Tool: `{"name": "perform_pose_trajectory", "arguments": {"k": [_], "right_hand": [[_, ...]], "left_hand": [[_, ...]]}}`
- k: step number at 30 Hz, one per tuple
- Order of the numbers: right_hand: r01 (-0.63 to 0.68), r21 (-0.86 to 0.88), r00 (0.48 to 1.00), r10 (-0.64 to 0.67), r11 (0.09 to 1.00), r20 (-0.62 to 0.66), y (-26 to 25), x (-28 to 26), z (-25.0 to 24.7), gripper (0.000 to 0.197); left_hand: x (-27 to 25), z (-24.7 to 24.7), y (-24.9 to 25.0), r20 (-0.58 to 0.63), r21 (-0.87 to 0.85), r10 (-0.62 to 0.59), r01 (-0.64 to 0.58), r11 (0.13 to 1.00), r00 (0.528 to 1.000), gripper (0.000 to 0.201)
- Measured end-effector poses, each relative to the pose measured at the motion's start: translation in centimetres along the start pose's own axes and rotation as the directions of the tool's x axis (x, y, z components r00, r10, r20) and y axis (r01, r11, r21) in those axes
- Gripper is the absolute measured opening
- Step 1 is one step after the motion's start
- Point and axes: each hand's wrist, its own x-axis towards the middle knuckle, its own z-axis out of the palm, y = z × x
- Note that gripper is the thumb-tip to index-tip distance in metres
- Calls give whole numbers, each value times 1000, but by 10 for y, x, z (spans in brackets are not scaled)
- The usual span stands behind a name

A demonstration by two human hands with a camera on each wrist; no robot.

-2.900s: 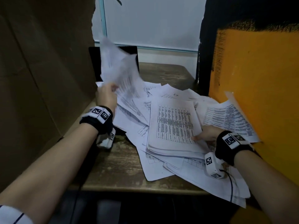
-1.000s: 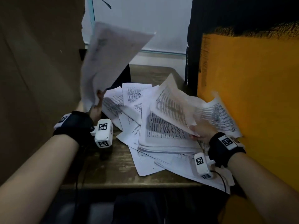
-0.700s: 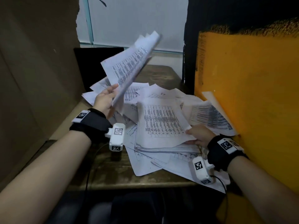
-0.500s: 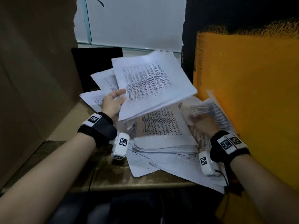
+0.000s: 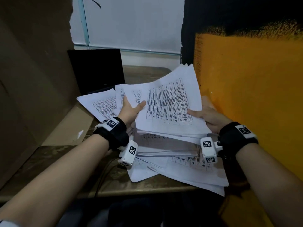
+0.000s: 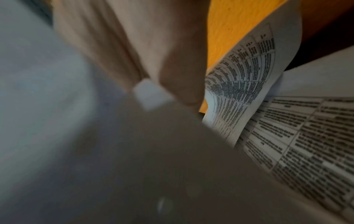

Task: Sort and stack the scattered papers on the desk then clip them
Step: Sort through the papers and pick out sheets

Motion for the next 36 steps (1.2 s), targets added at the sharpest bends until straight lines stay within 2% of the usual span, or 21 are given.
{"name": "perform_pose_trajectory", "arguments": {"k": [1,2,5,7,10,11,13,16,18,20,22,24,26,28,30,32,33,34,36], "right_hand": [[4,15,1000,-4,1000,9,-1,-1,-2,23],[-6,16,1000,6,1000,13,-3,-1,-3,23],[-116,-68,993,117,991,7,0,6,-2,34],[-144,-149,990,141,978,-33,2,9,4,40],[-143,-316,987,112,938,-114,8,14,18,39],[-165,-361,982,121,918,-142,13,18,21,51],[-212,-378,971,150,901,-186,21,26,25,62],[-229,-426,950,106,875,-294,21,27,30,51],[-307,-514,927,130,801,-352,22,29,28,54],[-388,-629,916,209,673,-342,22,26,30,56],[-432,-597,901,305,676,-307,25,28,32,62],[-435,-551,899,314,712,-304,29,33,33,65],[-420,-543,906,301,727,-298,29,35,39,64],[-425,-550,905,318,719,-284,30,37,44,66],[-419,-636,908,318,648,-273,26,34,48,64],[-406,-694,912,315,594,-264,24,27,47,53],[-407,-673,912,319,618,-259,26,27,43,45],[-416,-619,909,327,667,-259,26,26,40,36],[-415,-483,907,311,771,-283,27,27,31,31]], "left_hand": [[0,-1,1,-3,28,-20,20,999,1000,118],[2,-1,1,17,73,-30,29,997,999,111],[-3,1,3,130,315,-42,-1,949,991,62],[-5,3,1,96,490,-69,13,872,993,56],[-4,9,-12,15,616,-123,87,783,992,53],[-5,11,-16,-11,630,-121,101,770,993,47],[-5,16,-19,-47,636,-122,124,761,991,37],[-5,18,-20,-104,608,-132,168,776,986,34],[-4,17,-23,-155,568,-163,223,792,974,34],[-7,18,-28,-99,434,-266,282,856,959,26],[-7,24,-31,-39,272,-394,389,880,918,35],[-7,28,-30,-13,147,-460,457,877,888,40],[-7,33,-31,-12,96,-431,430,898,902,36],[-1,35,-37,-40,188,-345,346,919,938,30],[6,28,-48,-95,286,-277,293,912,956,26],[9,20,-55,-124,323,-242,269,907,962,9],[9,17,-56,-127,300,-204,234,925,971,7],[8,16,-54,-125,270,-152,181,946,980,19],[-4,14,-38,-77,207,-12,28,978,997,30]]}}
